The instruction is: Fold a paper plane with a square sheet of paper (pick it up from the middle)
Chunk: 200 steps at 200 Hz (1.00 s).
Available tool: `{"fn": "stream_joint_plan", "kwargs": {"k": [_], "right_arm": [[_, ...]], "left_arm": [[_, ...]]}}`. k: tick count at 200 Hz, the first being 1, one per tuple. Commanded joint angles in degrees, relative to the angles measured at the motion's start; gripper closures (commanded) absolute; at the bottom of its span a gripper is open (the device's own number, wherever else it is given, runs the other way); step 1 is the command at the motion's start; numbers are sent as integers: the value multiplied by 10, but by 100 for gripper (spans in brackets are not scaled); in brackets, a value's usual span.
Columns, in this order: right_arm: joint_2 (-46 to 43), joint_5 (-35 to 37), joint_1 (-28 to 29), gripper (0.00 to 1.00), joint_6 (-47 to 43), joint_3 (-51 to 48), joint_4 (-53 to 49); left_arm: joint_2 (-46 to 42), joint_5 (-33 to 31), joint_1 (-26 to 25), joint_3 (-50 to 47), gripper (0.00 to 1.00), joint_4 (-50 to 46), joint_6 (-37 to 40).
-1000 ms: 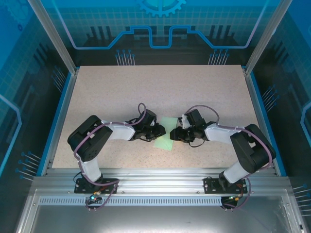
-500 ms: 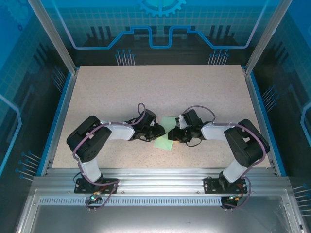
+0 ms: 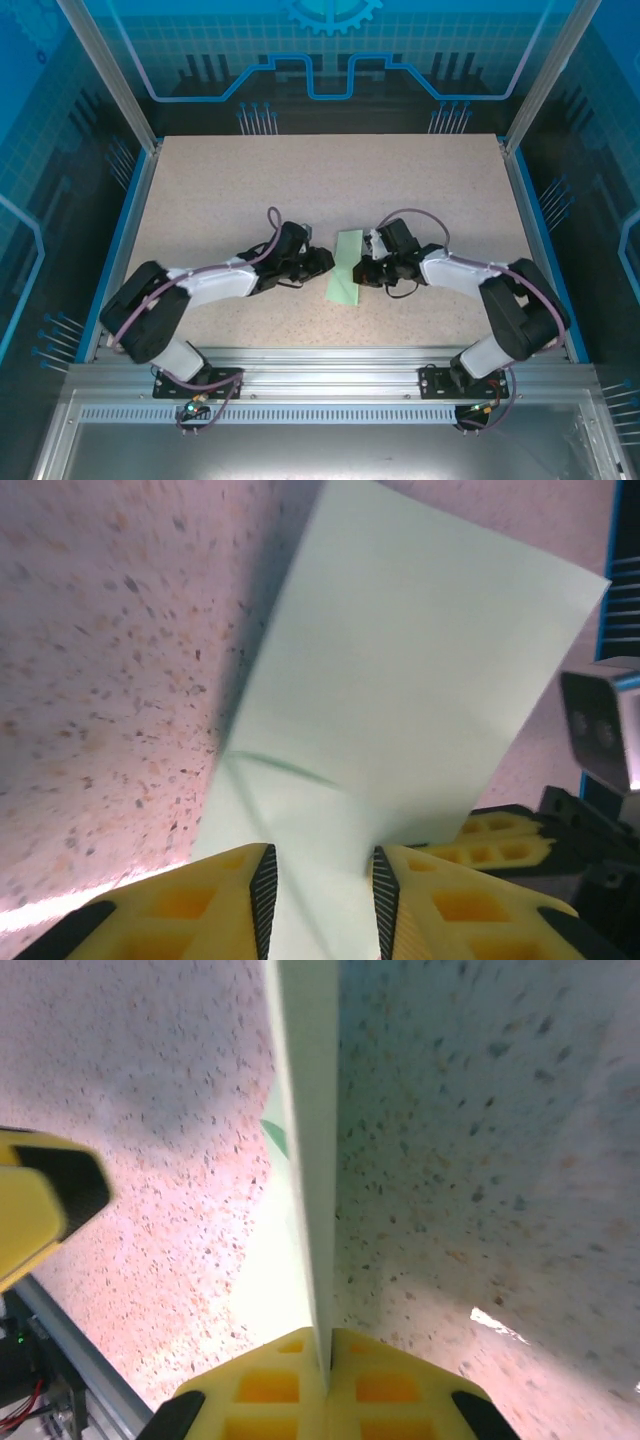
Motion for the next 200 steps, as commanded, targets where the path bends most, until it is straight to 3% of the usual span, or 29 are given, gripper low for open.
{"fn": "stream_joint_plan", "kwargs": {"k": [1, 30, 56, 70, 89, 106, 122, 169, 200], "right_arm": [[-70, 129, 16, 98, -54, 77, -190], [-101, 356, 61, 96, -65, 197, -408], [-37, 551, 125, 96, 9, 298, -590], [27, 620, 156, 96, 78, 347, -679], [119, 657, 191, 95, 131, 391, -741], [202, 665, 215, 93, 165, 436, -777], [268, 631, 233, 93, 153, 472, -761], [359, 433, 267, 87, 62, 519, -593], [358, 288, 273, 72, 12, 509, -468]], "left_arm": [[-81, -92, 3, -27, 60, -75, 30], [-185, -172, 12, -60, 54, -148, 55], [-251, -196, 37, -91, 51, -173, 63], [-272, -196, 54, -107, 51, -177, 62], [-287, -191, 72, -122, 50, -181, 64], [-293, -180, 83, -128, 49, -185, 66], [-304, -179, 88, -135, 49, -189, 64], [-382, -205, 102, -166, 49, -225, 39], [-442, -233, 111, -183, 49, -258, 28]]}}
